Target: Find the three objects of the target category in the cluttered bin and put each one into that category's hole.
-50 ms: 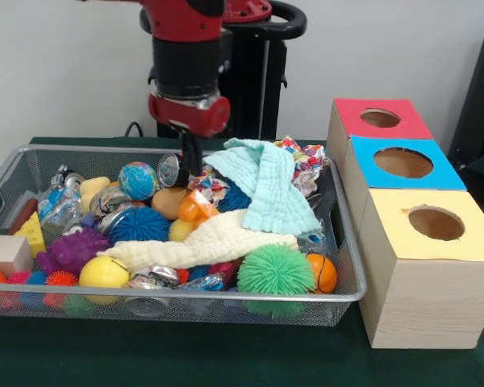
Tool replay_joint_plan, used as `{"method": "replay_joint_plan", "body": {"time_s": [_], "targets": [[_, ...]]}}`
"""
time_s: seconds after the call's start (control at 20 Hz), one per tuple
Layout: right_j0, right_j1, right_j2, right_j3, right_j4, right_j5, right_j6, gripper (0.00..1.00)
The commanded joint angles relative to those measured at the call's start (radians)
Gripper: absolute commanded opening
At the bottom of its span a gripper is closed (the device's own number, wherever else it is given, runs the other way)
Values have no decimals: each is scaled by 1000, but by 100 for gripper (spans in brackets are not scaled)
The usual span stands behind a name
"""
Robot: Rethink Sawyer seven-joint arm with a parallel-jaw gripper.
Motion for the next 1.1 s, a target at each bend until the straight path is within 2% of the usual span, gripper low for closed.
{"method": "replay_joint_plan", "body": {"time_s": [0.05, 0.35, 0.75, 0.8, 0.9, 1.0, 1.1], "targets": [[-87, -34, 112, -25, -18, 120, -130, 0], [-117, 58, 136, -82, -61, 69, -130, 0], [-107, 74, 128, -98, -119, 44, -121, 0], [-95, 71, 114, -96, -126, 25, -87, 100], [-74, 67, 89, -96, -130, -4, -52, 100], [-76, 68, 104, -98, -142, 19, -71, 100], [-67, 63, 101, -88, -133, 25, -45, 100]]}}
